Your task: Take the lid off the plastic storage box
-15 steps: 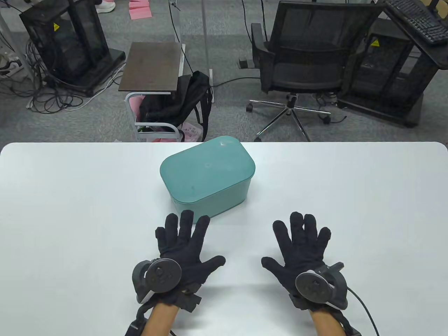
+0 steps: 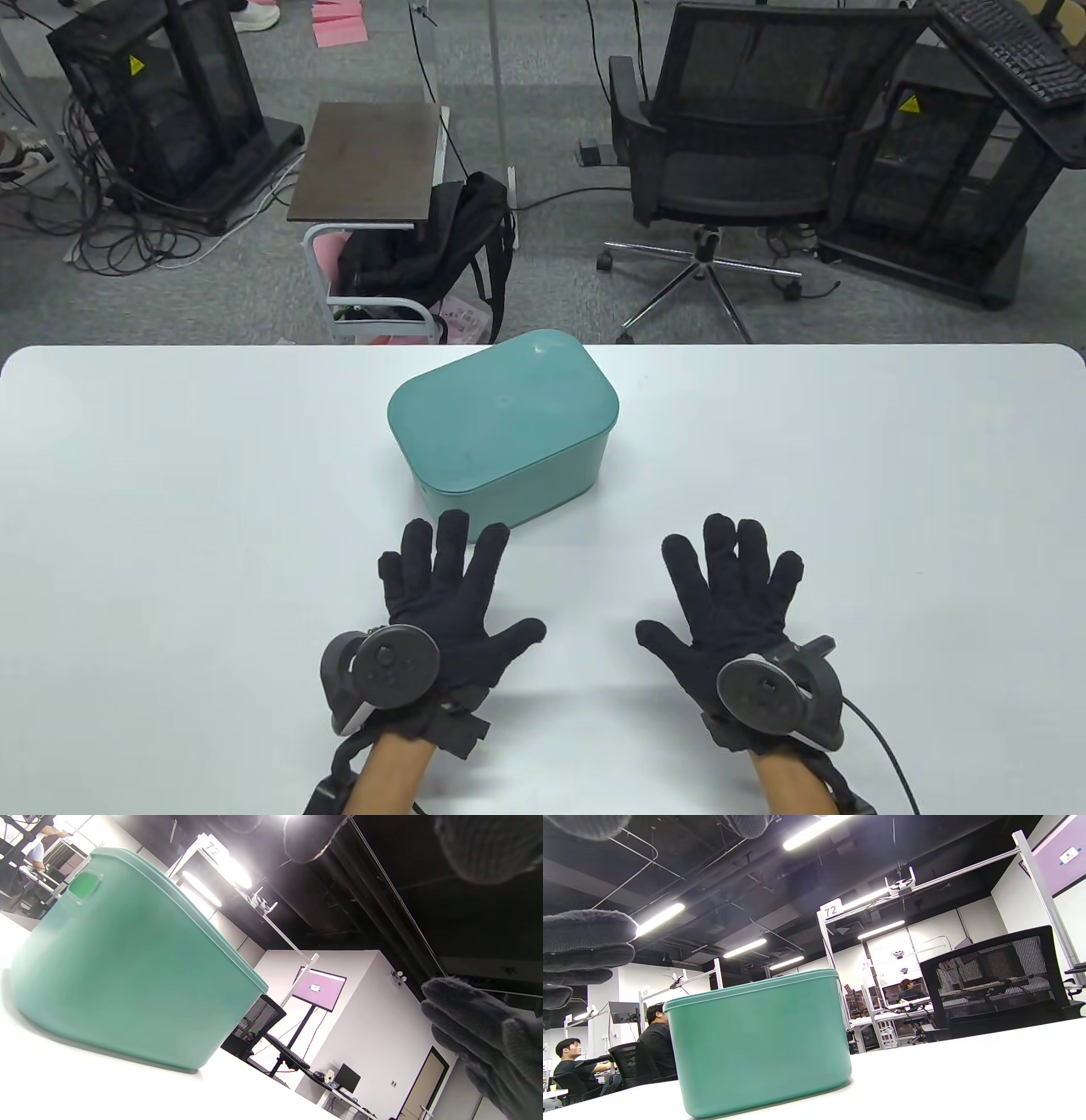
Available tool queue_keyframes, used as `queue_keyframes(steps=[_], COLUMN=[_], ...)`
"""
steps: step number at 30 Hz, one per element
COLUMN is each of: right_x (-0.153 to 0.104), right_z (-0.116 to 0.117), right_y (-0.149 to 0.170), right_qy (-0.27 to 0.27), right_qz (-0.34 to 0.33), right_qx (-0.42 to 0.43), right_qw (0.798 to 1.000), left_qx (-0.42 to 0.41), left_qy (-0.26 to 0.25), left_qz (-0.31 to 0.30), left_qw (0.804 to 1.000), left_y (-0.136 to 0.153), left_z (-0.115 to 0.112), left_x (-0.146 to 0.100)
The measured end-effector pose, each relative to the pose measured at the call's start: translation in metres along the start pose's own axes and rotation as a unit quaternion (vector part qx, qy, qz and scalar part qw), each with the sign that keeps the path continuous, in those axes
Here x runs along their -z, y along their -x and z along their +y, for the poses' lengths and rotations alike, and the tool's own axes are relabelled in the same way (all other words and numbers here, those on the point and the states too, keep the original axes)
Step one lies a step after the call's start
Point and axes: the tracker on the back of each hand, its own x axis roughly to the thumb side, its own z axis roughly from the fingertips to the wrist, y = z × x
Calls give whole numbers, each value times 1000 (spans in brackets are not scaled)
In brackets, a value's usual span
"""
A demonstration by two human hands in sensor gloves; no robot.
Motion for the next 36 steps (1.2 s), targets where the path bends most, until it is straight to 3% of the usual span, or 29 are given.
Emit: queue_keyframes(steps=[5,9,15,25,30,36], right_x=[0,0,1,1,1,1], right_z=[-1,-1,-1,-1,-2,-3], right_y=[1,2,6,14,16,18], right_qy=[2,1,0,2,3,4], right_qz=[4,5,13,28,33,39], right_qx=[1,1,2,2,4,8], right_qw=[1000,1000,1000,1000,999,999], left_qx=[-26,-70,-195,-326,-351,-365], left_qy=[-15,-53,-120,-118,-99,-70], left_qz=[13,64,185,350,383,394], left_qw=[999,994,956,870,849,841], left_y=[3,19,57,115,123,124], left_z=[4,10,19,15,1,-13], left_x=[1,6,16,50,63,72])
